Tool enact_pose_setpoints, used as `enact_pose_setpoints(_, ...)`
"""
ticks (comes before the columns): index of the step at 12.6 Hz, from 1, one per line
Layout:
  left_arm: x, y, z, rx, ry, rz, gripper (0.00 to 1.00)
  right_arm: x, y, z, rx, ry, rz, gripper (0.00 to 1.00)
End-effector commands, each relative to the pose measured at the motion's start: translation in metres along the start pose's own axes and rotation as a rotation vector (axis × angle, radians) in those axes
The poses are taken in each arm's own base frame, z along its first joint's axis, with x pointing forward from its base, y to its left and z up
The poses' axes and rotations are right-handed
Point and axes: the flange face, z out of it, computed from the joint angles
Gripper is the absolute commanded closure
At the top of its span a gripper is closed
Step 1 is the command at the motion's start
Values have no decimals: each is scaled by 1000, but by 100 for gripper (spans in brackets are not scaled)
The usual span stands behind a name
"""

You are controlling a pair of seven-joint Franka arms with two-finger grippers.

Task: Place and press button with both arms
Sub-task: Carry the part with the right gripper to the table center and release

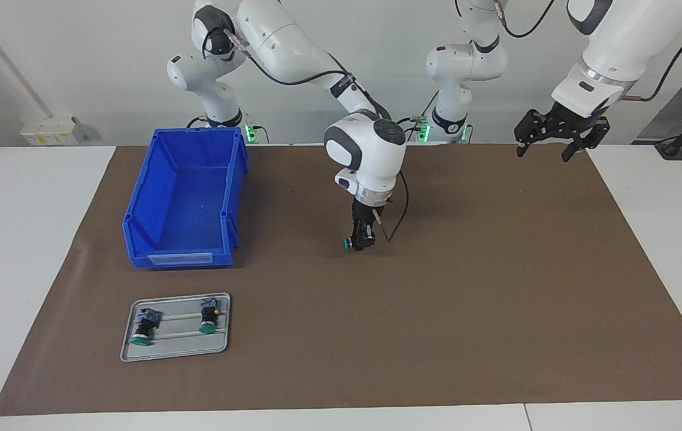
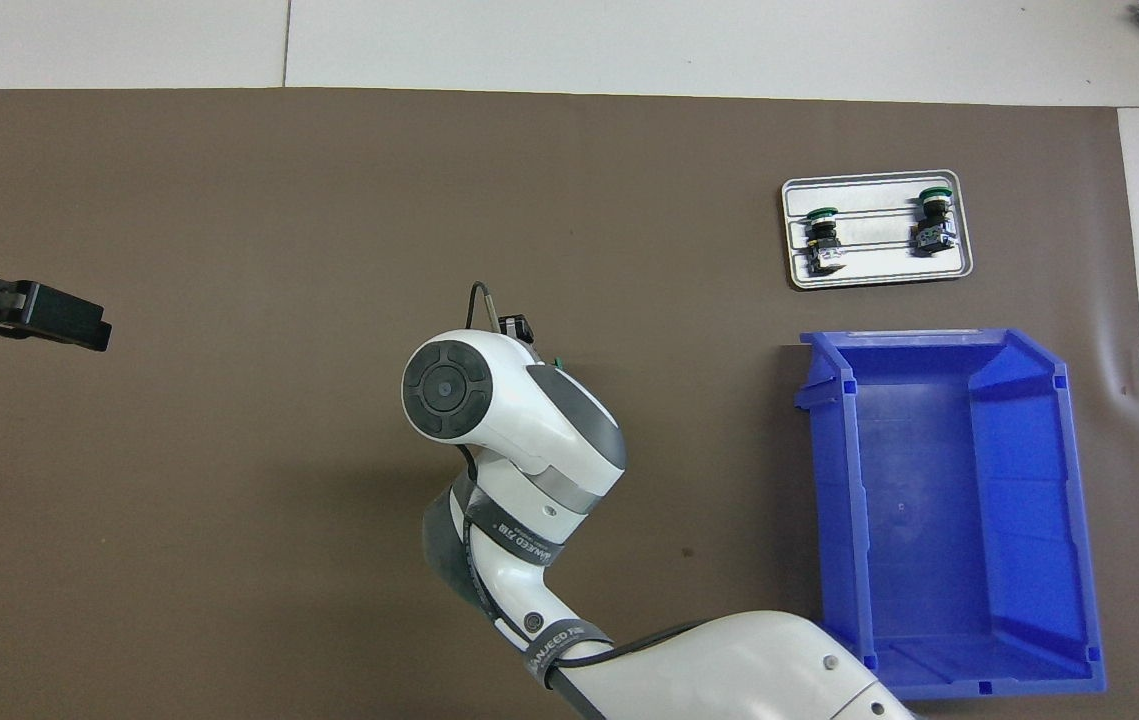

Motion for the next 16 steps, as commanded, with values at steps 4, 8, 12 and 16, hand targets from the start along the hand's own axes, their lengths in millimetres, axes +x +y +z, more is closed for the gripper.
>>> enact_pose_setpoints(4, -8, -1, -1, 15, -4, -13, 0, -3, 10, 20, 30, -12, -5, 100)
enact_pose_setpoints(8, -8, -2, -1, 16, -4, -15, 0, -2, 8, 19, 42, -18, 13, 38)
enact_pose_setpoints(12, -8, -1, -2, 16, -3, -13, 0, 13, -9, 6, 68, -21, -150, 0)
enact_pose_setpoints(16, -8, -1, -1, 15, -4, -13, 0, 108, -49, -70, 96, -40, -356, 0)
